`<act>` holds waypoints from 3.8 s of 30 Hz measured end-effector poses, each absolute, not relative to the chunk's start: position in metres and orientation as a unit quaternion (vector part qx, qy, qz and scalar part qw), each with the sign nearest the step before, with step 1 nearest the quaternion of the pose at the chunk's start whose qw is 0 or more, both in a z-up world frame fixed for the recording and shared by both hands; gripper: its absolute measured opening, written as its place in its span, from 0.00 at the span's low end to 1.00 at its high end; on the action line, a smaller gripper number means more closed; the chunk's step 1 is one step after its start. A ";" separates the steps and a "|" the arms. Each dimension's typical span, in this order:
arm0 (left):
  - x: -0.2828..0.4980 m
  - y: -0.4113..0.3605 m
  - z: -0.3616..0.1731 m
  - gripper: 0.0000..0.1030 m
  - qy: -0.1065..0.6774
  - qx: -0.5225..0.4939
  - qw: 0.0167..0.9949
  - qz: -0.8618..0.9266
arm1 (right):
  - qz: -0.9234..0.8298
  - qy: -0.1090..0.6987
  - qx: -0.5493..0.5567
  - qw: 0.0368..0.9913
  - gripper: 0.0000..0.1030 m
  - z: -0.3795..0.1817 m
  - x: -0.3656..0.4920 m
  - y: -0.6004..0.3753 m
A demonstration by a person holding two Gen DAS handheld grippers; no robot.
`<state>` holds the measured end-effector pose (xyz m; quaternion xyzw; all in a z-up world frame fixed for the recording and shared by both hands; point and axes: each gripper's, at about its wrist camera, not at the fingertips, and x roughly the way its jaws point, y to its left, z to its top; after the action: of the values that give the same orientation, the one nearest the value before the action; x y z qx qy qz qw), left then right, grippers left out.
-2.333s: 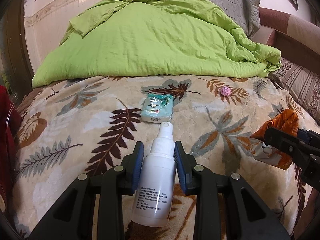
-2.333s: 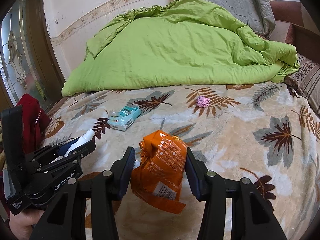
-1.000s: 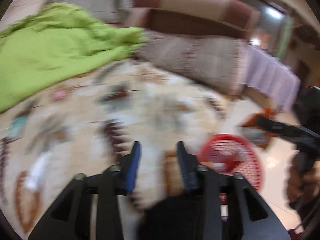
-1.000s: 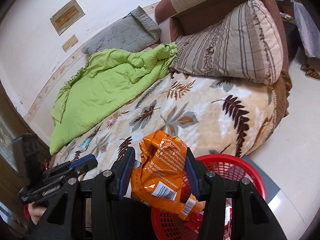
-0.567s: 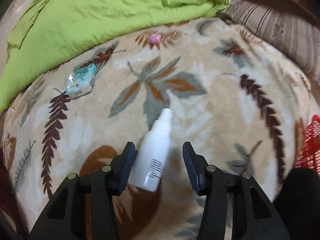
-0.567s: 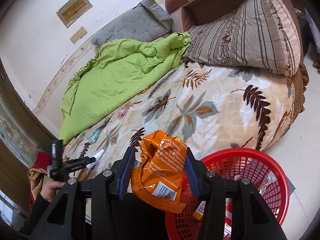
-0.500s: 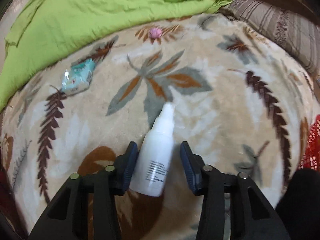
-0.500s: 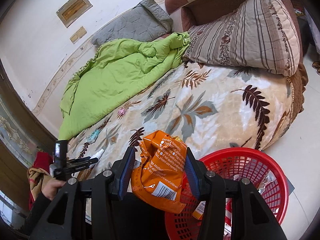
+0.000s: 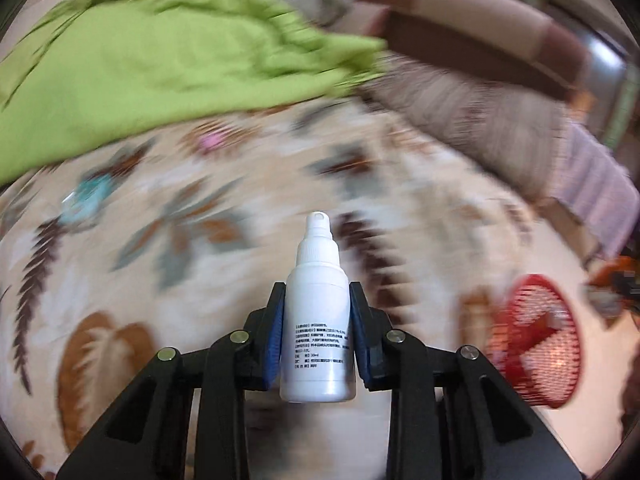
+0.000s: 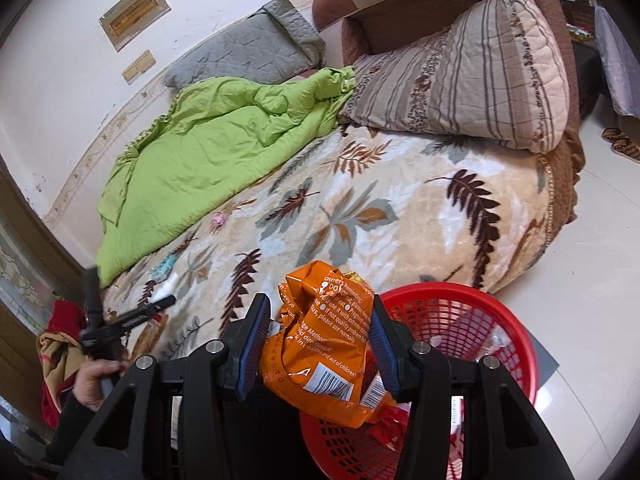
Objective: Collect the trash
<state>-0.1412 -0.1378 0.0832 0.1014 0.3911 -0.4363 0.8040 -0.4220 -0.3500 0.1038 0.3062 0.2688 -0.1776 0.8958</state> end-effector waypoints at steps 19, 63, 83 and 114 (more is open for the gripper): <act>-0.323 -0.269 0.112 0.28 0.374 0.188 0.654 -0.630 | -0.259 0.257 0.325 0.873 0.51 0.113 -0.481 -0.369; -0.294 -0.119 0.145 0.97 0.193 0.197 0.887 -0.371 | -0.485 0.262 0.206 0.809 1.00 0.120 -0.465 -0.257; -0.282 -0.108 0.138 0.98 0.218 0.182 0.894 -0.346 | -0.487 0.279 0.195 0.805 1.00 0.116 -0.459 -0.250; -0.278 -0.106 0.132 0.98 0.228 0.177 0.892 -0.348 | -0.473 0.283 0.190 0.812 1.00 0.113 -0.446 -0.251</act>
<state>-0.2783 -0.1064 0.1319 0.1771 0.2279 -0.3482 0.8919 -0.4464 -0.2512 0.1130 0.1905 0.2835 -0.4729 0.8122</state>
